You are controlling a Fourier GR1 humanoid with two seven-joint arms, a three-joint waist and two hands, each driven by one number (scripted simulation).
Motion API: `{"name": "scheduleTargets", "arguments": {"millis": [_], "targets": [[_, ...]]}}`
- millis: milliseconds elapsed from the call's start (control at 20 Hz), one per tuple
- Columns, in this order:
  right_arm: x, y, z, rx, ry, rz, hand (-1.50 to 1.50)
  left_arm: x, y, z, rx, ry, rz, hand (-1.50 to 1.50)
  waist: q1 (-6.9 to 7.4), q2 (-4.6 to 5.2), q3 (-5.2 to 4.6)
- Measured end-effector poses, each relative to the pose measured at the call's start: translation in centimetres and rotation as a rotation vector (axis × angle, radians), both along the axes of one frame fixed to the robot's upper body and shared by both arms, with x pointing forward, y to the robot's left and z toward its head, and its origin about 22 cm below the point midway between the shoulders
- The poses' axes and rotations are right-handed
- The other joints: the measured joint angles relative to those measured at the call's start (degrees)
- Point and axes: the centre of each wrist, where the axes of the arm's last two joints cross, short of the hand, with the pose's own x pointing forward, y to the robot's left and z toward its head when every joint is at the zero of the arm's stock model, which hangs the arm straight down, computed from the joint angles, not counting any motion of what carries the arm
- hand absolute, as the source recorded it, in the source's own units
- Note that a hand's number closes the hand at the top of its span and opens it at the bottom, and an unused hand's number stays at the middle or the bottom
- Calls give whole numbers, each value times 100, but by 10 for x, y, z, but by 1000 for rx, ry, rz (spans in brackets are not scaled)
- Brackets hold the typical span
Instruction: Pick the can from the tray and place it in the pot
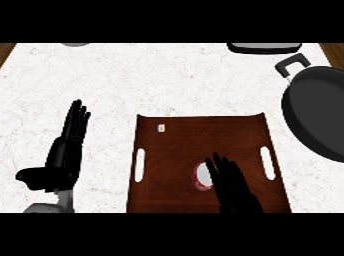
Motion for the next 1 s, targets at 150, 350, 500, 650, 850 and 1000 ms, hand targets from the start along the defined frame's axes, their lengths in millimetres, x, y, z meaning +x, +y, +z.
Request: {"name": "scheduleTargets", "arguments": {"millis": [150, 350, 500, 650, 850, 1000], "targets": [[6, 7, -9, -8, 0, -1, -150, 0, -4, 1, 2, -4, 0, 0, -1, -2, 1], [10, 6, -17, -13, 2, -12, -150, -11, -2, -4, -1, -2, -4, 0, 2, -3, 1], [17, 6, -27, -12, 5, -21, -150, -6, -3, -5, 0, -5, -7, 0, -2, -2, 1], [25, 4, -29, -7, 8, -17, -150, -2, 2, -3, 0, -7, -6, 0, -3, -3, 0], [35, 1, -30, -31, -62, -2, 150, -1, 6, 0, 2, -9, -5, 0, -1, -16, -5], [36, -1, -36, -47, -142, -3, 150, -4, 6, 2, -6, 1, -10, 0, -1, -22, -7]]}}
